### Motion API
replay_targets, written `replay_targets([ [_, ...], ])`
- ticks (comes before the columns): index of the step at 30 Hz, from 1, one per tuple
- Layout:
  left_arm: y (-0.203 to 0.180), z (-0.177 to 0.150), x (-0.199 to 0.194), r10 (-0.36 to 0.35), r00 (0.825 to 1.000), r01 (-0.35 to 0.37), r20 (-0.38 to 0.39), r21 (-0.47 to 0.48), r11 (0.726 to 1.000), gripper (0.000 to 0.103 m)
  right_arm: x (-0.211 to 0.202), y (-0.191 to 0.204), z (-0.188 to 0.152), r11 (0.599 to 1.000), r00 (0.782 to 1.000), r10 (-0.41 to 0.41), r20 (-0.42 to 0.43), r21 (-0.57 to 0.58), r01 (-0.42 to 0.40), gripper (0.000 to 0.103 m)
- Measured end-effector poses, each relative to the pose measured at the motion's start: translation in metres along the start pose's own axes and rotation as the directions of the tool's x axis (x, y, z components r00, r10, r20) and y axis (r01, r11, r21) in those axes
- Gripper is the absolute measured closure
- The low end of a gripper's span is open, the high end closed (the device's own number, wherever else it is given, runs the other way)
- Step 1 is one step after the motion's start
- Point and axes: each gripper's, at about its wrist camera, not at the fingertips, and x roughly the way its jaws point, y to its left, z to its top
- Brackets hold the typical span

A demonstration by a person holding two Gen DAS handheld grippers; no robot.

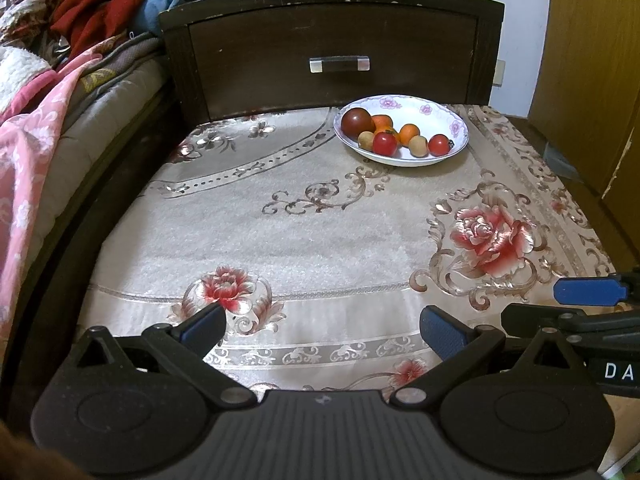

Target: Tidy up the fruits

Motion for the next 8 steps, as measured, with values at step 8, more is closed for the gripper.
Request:
replay_targets([
  [8, 0.0, -0.0002, 0.0008, 0.002, 1.0, -0.002, -0.003, -0.001, 1.0, 0.0, 0.0007, -0.0011, -0.0005, 1.0, 1.0, 0.001, -0.001, 0.0, -0.001, 0.05],
])
